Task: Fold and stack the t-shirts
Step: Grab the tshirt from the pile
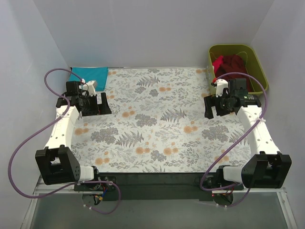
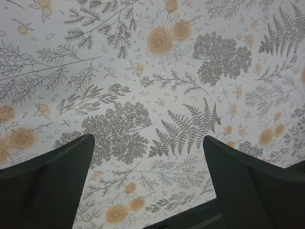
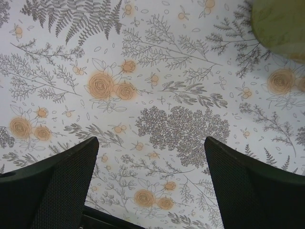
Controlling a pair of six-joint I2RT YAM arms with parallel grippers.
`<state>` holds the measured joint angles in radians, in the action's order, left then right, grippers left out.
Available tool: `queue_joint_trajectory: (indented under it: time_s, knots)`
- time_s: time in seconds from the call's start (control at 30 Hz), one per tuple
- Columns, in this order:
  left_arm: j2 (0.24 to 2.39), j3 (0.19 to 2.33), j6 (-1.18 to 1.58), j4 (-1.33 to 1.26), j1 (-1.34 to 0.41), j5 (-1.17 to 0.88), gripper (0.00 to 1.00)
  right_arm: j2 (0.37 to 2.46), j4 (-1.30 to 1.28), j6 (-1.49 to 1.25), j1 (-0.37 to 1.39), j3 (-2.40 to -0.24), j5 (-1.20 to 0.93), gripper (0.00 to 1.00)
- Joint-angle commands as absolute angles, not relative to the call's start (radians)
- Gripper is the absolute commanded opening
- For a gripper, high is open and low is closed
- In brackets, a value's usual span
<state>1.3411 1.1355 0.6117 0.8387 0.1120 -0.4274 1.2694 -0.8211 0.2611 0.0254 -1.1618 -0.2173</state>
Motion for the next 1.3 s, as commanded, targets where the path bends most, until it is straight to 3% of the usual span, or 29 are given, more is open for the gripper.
queue_joint_trajectory:
  time_s: [0.0, 0.2, 0.33, 0.53, 0.67, 1.27]
  knots:
    - [1.333, 1.216, 0.684, 0.83, 0.114, -0.427, 0.98, 1.259, -0.816, 0.294, 0.018, -1.274, -0.232, 0.98]
    - [1.347, 1.288, 0.781, 0.805, 0.114, -0.442, 0.98, 1.403, -0.879, 0.347, 0.011, -1.588, -0.232, 0.98]
    - [1.388, 1.313, 0.839, 0.778, 0.114, -0.29, 0.98, 1.561, -0.885, 0.324, -0.104, -1.834, -0.301, 0.98]
    - [1.398, 1.355, 0.856, 0.755, 0.114, -0.362, 0.98, 1.832, -0.85, 0.292, -0.238, -2.216, -0.342, 0.98]
    - [1.394, 1.361, 0.862, 0.733, 0.114, -0.417, 0.98, 1.985, -0.805, 0.282, -0.279, -2.357, -0.373, 0.98]
    - [1.42, 1.281, 0.793, 0.735, 0.114, -0.362, 0.98, 2.22, -0.62, 0.256, -0.285, -2.174, -0.38, 0.98]
